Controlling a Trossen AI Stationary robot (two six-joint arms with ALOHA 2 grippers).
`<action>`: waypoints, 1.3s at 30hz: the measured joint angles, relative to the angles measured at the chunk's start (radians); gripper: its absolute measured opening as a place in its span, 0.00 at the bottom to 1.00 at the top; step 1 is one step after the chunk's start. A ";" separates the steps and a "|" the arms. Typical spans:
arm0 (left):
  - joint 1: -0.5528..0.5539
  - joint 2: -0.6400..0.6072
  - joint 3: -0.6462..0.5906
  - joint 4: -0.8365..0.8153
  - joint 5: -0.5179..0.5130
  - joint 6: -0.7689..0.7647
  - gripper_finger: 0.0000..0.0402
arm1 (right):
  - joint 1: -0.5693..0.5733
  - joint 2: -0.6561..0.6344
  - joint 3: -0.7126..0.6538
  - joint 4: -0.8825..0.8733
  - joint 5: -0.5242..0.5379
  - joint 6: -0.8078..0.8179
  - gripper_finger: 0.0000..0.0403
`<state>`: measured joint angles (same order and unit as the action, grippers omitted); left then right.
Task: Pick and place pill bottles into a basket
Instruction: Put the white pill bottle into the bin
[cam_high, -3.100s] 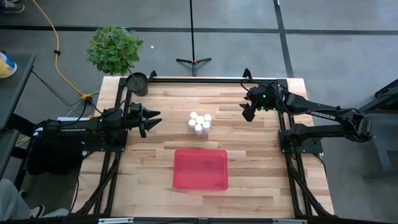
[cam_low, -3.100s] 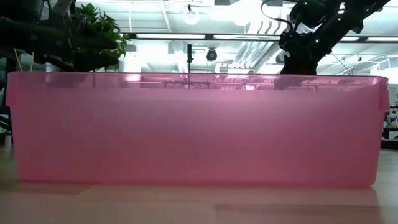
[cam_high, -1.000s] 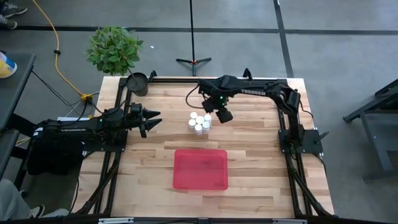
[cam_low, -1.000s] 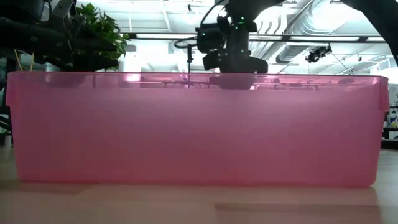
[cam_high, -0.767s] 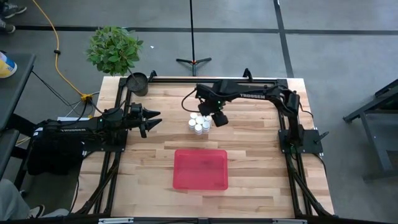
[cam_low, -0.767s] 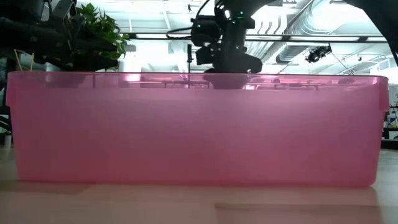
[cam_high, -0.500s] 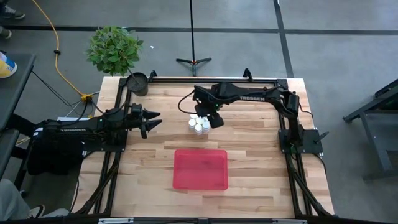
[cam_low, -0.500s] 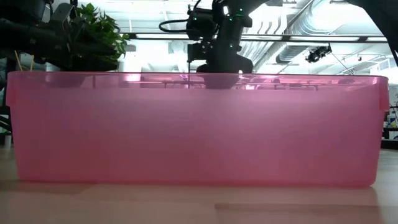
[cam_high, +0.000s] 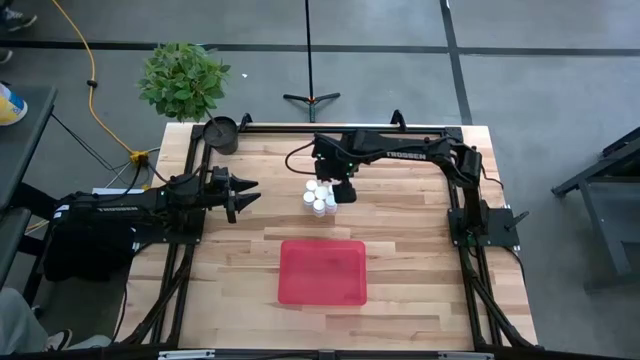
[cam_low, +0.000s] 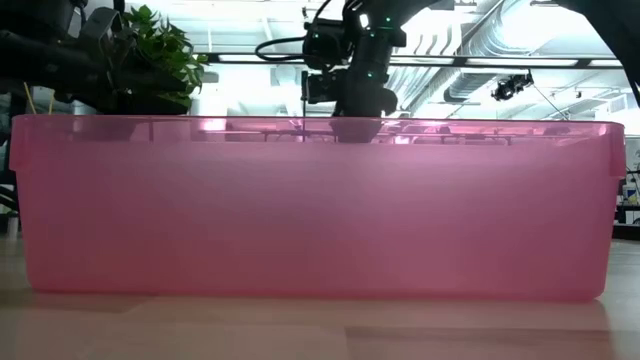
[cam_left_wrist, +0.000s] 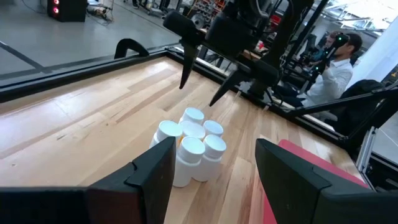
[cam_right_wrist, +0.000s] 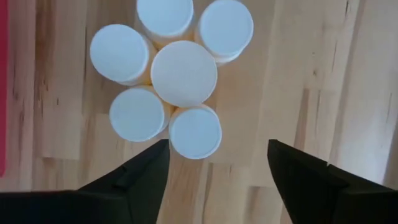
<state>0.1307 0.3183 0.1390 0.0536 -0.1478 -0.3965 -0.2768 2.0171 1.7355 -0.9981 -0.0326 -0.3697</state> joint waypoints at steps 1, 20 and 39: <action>0.000 0.000 0.000 0.000 0.000 0.000 0.63 | 0.000 0.000 0.000 0.001 0.000 0.008 0.67; 0.000 0.000 0.000 0.001 -0.004 0.000 0.63 | 0.001 0.000 0.000 -0.051 -0.059 -0.075 0.68; 0.000 0.000 0.000 -0.003 -0.005 0.000 0.63 | 0.018 0.098 0.000 -0.091 0.023 -0.279 0.68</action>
<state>0.1310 0.3183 0.1390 0.0509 -0.1524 -0.3969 -0.2588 2.1146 1.7351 -1.0890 -0.0099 -0.6485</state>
